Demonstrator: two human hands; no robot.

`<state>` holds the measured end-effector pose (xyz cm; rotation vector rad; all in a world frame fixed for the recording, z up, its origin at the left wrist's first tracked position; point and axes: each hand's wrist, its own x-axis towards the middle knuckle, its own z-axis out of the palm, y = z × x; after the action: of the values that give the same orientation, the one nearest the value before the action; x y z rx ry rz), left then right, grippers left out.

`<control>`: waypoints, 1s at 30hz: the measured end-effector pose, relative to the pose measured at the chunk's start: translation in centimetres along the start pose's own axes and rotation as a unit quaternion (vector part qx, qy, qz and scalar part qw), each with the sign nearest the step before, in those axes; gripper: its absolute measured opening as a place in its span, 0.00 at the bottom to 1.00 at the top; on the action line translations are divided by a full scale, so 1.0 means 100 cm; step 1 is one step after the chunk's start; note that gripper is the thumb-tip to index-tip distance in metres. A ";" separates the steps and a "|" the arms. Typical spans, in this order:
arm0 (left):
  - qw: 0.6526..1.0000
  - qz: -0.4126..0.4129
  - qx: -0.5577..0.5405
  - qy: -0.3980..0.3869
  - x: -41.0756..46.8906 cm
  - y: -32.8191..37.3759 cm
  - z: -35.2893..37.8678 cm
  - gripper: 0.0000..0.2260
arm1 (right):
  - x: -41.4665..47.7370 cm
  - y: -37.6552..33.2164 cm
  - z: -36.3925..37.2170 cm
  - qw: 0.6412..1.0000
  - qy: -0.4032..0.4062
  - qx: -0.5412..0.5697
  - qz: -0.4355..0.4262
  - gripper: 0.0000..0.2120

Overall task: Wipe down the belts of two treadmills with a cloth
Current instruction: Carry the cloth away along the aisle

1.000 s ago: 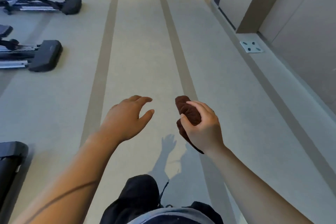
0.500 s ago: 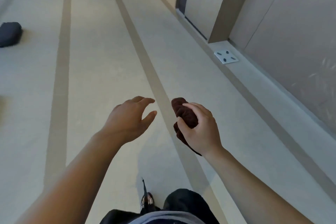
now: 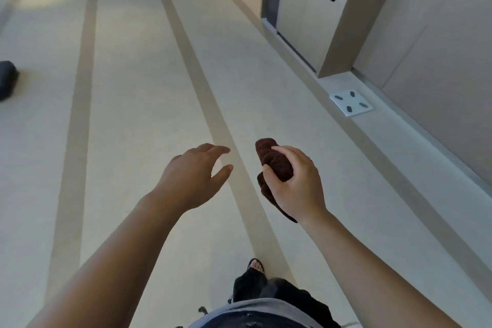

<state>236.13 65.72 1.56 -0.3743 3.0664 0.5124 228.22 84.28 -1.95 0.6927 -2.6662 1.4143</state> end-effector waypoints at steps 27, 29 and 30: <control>0.993 0.107 0.002 -0.049 0.741 -0.148 -0.107 0.21 | 0.697 0.093 0.158 0.997 0.062 -0.029 0.040 0.18; 0.992 0.112 0.001 -0.055 0.798 -0.154 -0.109 0.21 | 0.748 0.110 0.161 0.995 0.079 -0.025 0.049 0.17; 0.992 0.110 0.001 -0.054 0.828 -0.158 -0.109 0.20 | 0.776 0.119 0.164 0.995 0.085 -0.025 0.053 0.17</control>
<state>159.76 28.42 2.78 -0.0067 3.0172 0.5173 156.35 48.71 -1.91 0.4135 -2.6297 1.3575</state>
